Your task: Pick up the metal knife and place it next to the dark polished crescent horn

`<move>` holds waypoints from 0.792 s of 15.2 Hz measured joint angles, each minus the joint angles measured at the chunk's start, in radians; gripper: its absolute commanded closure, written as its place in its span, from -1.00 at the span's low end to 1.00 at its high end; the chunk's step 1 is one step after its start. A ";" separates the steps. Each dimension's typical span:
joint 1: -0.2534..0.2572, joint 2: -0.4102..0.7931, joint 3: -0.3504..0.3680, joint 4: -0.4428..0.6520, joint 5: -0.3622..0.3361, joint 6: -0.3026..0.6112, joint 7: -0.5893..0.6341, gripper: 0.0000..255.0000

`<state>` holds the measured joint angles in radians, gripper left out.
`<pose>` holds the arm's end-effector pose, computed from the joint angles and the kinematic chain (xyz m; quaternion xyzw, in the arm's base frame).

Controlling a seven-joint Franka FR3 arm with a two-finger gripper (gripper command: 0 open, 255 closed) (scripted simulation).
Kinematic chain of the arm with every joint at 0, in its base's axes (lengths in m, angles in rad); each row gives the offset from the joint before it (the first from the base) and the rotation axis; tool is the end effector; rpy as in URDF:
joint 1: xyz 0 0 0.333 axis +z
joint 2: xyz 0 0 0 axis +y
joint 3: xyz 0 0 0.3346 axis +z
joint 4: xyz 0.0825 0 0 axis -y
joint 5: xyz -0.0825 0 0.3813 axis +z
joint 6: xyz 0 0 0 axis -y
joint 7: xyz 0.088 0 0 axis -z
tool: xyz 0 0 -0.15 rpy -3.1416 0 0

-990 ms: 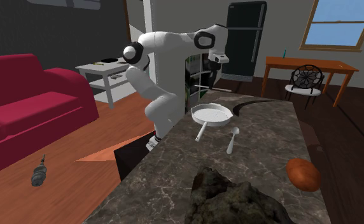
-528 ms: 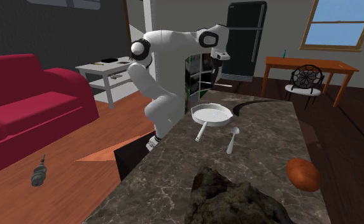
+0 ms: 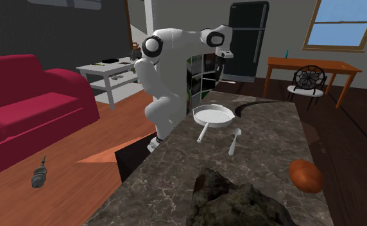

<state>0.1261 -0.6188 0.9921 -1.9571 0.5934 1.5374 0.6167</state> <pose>0.0349 0.4700 0.5455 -0.9791 -0.1974 0.0473 0.0127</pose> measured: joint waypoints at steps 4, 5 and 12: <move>-0.014 0.008 0.045 -0.026 0.012 0.049 0.006 1.00; -0.011 0.004 0.048 -0.039 0.017 0.059 0.004 1.00; -0.002 -0.011 0.078 -0.129 0.045 0.139 -0.019 1.00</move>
<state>0.1241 -0.6299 1.0706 -2.0865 0.6385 1.6766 0.5981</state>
